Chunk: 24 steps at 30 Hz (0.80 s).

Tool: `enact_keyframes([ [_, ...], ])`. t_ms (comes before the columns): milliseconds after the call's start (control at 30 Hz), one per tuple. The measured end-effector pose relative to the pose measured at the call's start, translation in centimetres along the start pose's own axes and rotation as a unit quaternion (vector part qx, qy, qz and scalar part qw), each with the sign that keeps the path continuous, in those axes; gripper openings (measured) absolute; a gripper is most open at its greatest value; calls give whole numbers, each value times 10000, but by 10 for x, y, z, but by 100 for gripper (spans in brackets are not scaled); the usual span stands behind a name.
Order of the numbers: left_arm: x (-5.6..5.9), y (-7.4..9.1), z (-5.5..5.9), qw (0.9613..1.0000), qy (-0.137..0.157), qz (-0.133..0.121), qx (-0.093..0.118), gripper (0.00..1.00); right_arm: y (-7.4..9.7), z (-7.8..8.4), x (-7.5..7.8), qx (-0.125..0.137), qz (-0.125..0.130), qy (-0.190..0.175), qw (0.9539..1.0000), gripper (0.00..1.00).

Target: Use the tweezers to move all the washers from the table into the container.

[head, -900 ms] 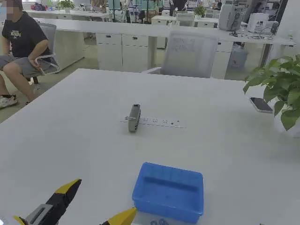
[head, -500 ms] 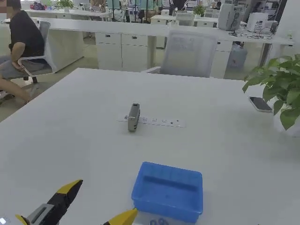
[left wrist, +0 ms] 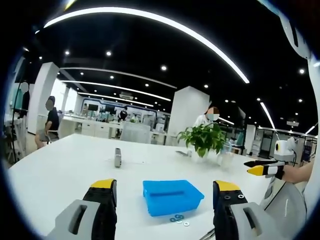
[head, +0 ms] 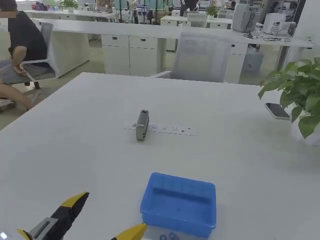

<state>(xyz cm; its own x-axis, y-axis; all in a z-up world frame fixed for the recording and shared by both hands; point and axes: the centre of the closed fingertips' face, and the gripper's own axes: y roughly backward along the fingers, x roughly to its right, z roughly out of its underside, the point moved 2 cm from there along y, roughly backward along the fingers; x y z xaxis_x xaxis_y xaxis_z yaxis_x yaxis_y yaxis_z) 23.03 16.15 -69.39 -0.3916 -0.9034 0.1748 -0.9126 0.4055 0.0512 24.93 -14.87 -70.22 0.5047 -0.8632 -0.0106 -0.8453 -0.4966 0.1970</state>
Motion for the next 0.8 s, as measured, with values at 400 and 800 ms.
enact_keyframes([
  [400, 0, 0, 1, 10000, -36, 10, -24, 79, -1, 1, 0, -30, -11, 17, 10000, 68],
  [800, 2, -2, 1, 9999, -39, 79, -60, 79, -2, 2, 0, -59, -15, 4, 10000, 67],
])
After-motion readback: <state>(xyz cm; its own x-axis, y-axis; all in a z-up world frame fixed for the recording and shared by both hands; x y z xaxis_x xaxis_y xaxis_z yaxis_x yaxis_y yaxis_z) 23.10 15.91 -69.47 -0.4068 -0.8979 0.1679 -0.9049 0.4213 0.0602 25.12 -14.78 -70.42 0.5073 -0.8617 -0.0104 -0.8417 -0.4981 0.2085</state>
